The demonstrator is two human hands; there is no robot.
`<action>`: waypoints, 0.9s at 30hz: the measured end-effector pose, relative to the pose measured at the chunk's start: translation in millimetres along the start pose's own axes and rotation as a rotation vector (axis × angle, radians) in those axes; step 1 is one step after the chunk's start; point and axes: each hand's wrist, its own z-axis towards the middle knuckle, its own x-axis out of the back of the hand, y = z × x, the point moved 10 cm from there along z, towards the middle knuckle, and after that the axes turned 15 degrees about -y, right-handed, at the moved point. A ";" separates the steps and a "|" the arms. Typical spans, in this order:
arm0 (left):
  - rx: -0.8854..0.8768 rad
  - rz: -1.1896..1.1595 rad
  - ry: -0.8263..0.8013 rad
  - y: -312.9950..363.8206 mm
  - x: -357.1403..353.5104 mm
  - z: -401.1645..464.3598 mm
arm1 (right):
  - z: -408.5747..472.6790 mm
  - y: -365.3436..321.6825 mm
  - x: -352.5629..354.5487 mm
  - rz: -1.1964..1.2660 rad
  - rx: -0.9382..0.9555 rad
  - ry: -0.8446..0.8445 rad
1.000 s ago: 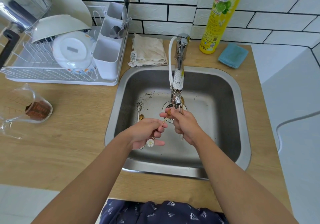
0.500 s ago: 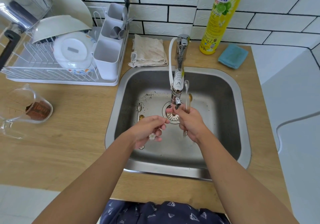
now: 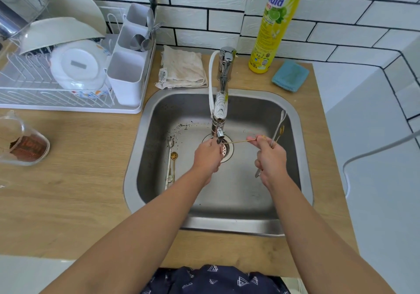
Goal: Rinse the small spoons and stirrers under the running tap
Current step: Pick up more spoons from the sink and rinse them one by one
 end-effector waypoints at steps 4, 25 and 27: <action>0.122 -0.178 -0.095 -16.6 -6.8 3.3 | -4.6 5.1 -8.9 0.030 -0.007 -0.046; -0.009 -0.080 -0.168 -11.9 52.4 -24.9 | -23.0 62.1 -108.9 0.004 -0.185 -0.330; 0.027 -0.012 -0.149 -14.8 59.3 -31.9 | -20.5 63.0 -112.7 0.017 -0.195 -0.323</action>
